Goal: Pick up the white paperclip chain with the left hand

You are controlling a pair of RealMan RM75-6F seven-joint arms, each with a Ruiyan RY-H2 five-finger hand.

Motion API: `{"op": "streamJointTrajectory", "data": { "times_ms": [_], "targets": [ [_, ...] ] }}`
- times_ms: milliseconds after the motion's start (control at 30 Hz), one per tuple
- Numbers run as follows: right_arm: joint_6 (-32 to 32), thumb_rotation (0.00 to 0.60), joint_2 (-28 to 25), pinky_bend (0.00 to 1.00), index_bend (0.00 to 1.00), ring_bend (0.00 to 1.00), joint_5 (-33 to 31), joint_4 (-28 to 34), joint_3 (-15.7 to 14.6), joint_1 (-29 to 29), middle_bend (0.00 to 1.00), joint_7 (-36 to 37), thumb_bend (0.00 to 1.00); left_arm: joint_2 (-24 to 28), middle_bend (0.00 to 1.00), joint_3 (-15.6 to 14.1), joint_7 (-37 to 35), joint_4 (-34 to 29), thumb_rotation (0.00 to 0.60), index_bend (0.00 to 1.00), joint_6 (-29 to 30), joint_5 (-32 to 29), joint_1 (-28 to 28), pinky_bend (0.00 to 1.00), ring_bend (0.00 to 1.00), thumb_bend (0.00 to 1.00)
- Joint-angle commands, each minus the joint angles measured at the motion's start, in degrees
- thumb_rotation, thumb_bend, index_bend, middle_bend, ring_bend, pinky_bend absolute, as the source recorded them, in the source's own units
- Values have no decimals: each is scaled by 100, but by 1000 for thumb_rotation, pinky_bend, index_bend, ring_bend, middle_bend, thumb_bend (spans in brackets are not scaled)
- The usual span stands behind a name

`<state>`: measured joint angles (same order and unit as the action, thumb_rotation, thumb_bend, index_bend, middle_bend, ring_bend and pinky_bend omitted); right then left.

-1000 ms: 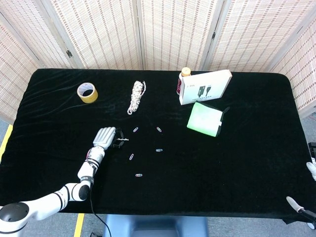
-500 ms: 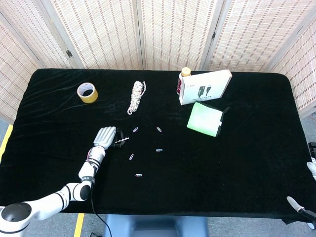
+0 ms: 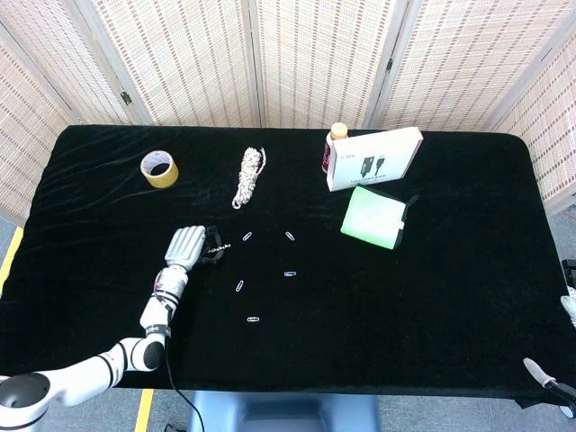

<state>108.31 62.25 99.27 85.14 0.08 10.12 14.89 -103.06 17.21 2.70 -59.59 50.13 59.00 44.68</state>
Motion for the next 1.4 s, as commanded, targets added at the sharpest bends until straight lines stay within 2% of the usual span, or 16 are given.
{"op": "streamJointTrajectory", "data": {
  "times_ms": [33, 233, 533, 800, 1000, 1400],
  "targets": [
    [20, 600, 2, 0, 0, 0, 29, -17, -7, 1, 0, 16, 92, 183, 1000, 13, 13, -458, 600, 847, 292, 32, -194, 1000, 1000, 481],
    [252, 600, 29, 0, 0, 0, 132, -142, 4, 50, 0, 183, 92, 421, 1000, -32, 158, -1346, 600, 847, 670, -32, -473, 1000, 1000, 489],
    [843, 600, 132, 0, 0, 0, 444, -460, -77, 260, 0, 421, 92, 128, 1000, -155, 824, -1924, 600, 847, 1221, -136, -581, 1000, 1000, 497],
    [1228, 600, 211, 0, 0, 0, 517, -729, -100, 412, 0, 675, 93, -294, 1000, -219, 1105, -1899, 600, 847, 1397, -108, -535, 1000, 1000, 499],
    [1391, 600, 232, 0, 0, 0, 438, -894, -74, 479, 0, 924, 92, -676, 1000, -73, 1503, -1762, 600, 847, 1511, -43, -298, 1000, 1000, 501],
    [1479, 600, 276, 0, 0, 0, 437, -948, -63, 527, 0, 941, 92, -858, 1000, -139, 1631, -1669, 600, 847, 1506, -49, -334, 1000, 1000, 502]
  ]
}}
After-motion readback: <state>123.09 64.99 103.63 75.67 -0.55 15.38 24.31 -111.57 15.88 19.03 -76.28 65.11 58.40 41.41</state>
